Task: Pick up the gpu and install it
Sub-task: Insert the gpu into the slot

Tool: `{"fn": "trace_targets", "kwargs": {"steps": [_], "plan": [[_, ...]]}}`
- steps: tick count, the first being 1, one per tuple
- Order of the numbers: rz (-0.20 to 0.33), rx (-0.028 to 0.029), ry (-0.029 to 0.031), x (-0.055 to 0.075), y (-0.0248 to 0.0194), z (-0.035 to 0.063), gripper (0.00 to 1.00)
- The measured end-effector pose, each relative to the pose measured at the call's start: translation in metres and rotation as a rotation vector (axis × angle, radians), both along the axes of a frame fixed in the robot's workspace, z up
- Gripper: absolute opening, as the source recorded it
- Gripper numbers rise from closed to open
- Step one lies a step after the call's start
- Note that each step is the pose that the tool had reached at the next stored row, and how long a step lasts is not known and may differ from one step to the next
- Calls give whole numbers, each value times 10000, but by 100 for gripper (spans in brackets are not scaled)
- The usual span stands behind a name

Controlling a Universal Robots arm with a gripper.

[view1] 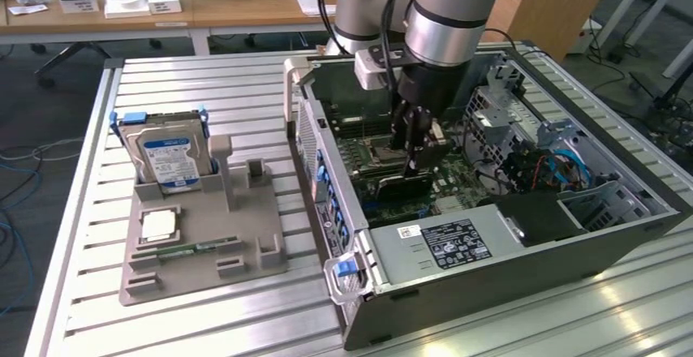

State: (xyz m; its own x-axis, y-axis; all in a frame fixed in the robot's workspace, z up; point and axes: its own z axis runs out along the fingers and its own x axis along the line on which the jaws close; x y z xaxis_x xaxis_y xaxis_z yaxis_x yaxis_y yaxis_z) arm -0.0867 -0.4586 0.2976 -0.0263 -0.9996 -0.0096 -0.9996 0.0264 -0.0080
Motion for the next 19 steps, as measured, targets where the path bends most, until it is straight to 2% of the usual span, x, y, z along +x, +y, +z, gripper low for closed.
{"fn": "trace_targets", "kwargs": {"steps": [8,19], "plan": [[0,-3,1,0,-1,10,57],[0,2,-3,0,0,206,57]]}}
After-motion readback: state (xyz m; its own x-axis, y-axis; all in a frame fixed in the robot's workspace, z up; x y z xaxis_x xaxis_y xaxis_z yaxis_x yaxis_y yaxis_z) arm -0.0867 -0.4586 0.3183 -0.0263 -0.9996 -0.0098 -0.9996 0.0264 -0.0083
